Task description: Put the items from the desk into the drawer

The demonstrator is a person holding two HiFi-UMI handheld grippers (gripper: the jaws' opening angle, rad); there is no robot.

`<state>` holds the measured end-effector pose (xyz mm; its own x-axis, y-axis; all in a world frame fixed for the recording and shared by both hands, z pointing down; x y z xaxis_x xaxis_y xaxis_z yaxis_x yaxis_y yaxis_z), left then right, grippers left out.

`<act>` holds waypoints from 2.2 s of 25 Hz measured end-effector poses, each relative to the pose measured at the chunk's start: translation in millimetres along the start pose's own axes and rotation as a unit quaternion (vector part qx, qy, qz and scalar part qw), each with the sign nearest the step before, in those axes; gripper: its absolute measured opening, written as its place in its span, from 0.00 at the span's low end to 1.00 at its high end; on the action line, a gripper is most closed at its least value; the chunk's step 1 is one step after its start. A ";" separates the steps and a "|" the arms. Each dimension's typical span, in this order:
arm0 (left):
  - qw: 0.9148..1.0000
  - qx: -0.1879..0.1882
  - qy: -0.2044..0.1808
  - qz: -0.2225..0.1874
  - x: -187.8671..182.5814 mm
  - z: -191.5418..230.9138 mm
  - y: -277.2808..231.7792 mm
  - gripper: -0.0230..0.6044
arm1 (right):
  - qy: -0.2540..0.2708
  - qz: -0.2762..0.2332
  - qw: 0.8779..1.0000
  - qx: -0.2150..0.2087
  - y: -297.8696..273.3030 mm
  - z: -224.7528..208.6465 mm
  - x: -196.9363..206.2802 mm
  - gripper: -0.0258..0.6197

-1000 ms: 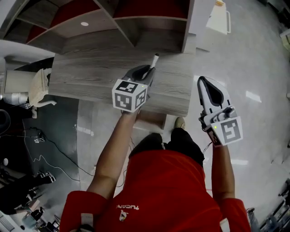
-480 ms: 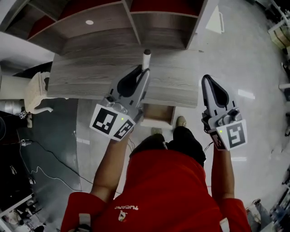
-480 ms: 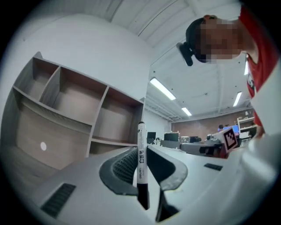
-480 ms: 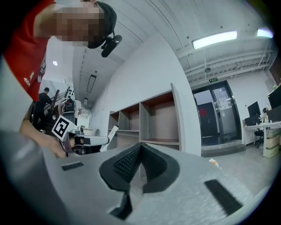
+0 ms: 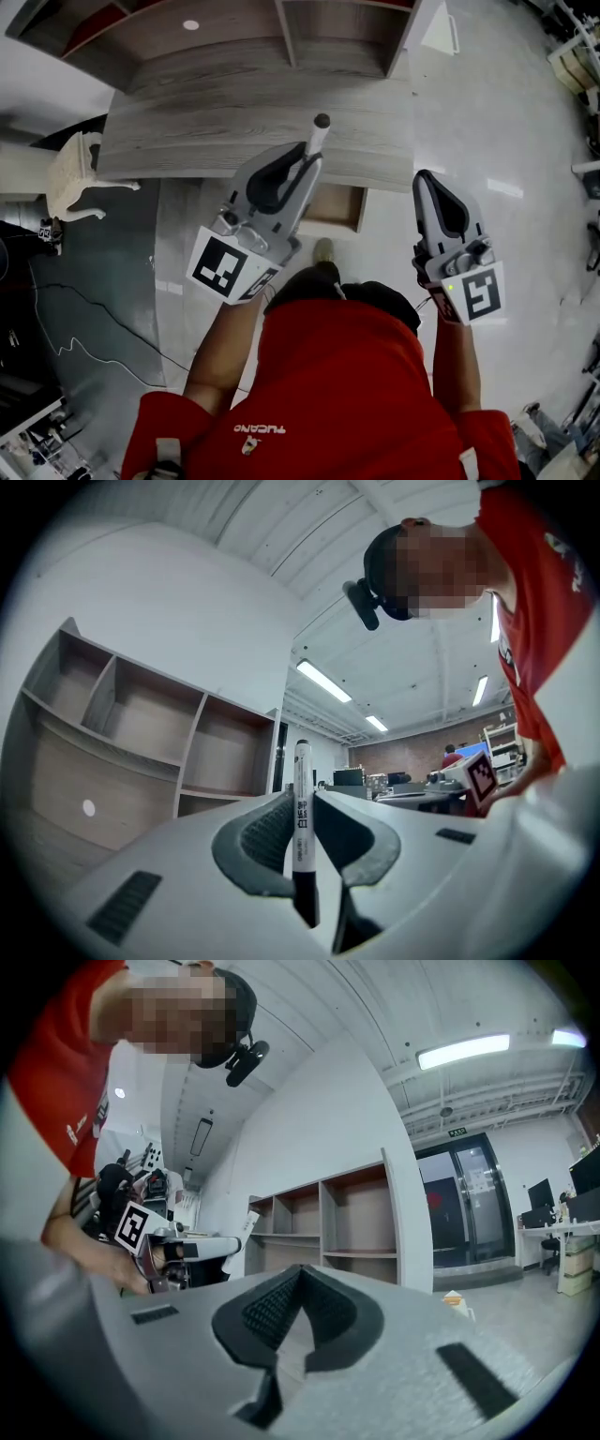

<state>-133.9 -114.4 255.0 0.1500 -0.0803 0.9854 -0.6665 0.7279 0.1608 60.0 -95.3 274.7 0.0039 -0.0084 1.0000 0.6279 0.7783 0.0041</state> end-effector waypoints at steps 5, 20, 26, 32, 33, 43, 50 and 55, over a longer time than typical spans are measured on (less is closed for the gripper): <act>1.000 -0.013 -0.003 0.014 5.2 -41.0 16.4 0.13 | -0.002 -0.002 1.000 -0.019 37.9 15.2 4.4 0.05; 0.991 -0.051 0.002 0.121 66.7 -131.7 56.5 0.13 | -0.027 0.014 0.998 -0.047 133.1 40.0 28.2 0.05; 0.982 -0.030 -0.008 0.187 126.1 -122.2 60.7 0.13 | -0.039 0.034 0.998 -0.027 131.4 46.5 49.9 0.05; 0.958 -0.009 -0.032 0.286 204.1 -99.0 62.9 0.13 | -0.046 0.058 0.997 -0.005 117.3 49.9 76.9 0.05; 0.953 -0.007 -0.034 0.300 216.9 -94.2 63.0 0.13 | -0.048 0.064 0.997 -0.002 114.8 50.1 81.8 0.05; 0.894 0.009 -0.044 0.447 339.5 -55.0 49.8 0.13 | -0.057 0.114 0.992 0.021 104.4 50.8 113.9 0.05; 0.863 0.020 -0.054 0.502 402.3 -33.9 34.2 0.13 | -0.058 0.150 0.986 0.046 117.7 42.4 128.7 0.05; 0.843 0.021 -0.074 0.532 430.0 -27.0 26.0 0.13 | -0.067 0.159 0.983 0.064 123.6 34.0 139.8 0.05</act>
<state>-66.9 -111.6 681.4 -0.6399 0.5175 0.5681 -0.3911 0.4170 -0.8205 111.7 21.1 415.3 0.0748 0.3242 0.9430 0.5078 0.8015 -0.3158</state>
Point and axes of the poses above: the fingertips, and each gripper's own axes: y backward along the fingers, z to its left, x out of its underside, the point moved 5 cm from there along y, backward along the fingers
